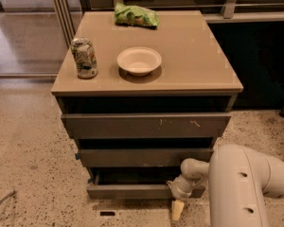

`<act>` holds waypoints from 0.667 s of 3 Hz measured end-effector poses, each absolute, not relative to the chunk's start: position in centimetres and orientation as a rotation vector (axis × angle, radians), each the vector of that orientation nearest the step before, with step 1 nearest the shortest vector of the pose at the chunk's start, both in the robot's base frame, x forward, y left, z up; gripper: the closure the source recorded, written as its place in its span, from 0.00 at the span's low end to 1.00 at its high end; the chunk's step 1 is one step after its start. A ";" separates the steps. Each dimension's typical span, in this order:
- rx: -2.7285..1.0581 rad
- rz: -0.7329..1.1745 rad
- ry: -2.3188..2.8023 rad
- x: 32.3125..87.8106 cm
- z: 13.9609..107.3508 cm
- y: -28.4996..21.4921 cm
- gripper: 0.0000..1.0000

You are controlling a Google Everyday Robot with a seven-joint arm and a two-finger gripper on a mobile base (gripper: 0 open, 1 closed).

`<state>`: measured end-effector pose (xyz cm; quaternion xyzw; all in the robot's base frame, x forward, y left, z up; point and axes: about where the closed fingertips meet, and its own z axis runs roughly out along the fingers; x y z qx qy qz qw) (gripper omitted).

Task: Open bottom drawer

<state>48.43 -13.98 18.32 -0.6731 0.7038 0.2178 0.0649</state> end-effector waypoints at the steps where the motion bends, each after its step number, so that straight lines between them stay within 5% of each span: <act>1: -2.045 0.707 2.137 47.3 18.3 -14.3 0.00; 2: -2.049 0.748 2.148 46.0 18.2 -14.6 0.00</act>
Offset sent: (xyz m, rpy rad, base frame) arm -0.0376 -0.0139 0.0013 0.0089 0.1030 0.0140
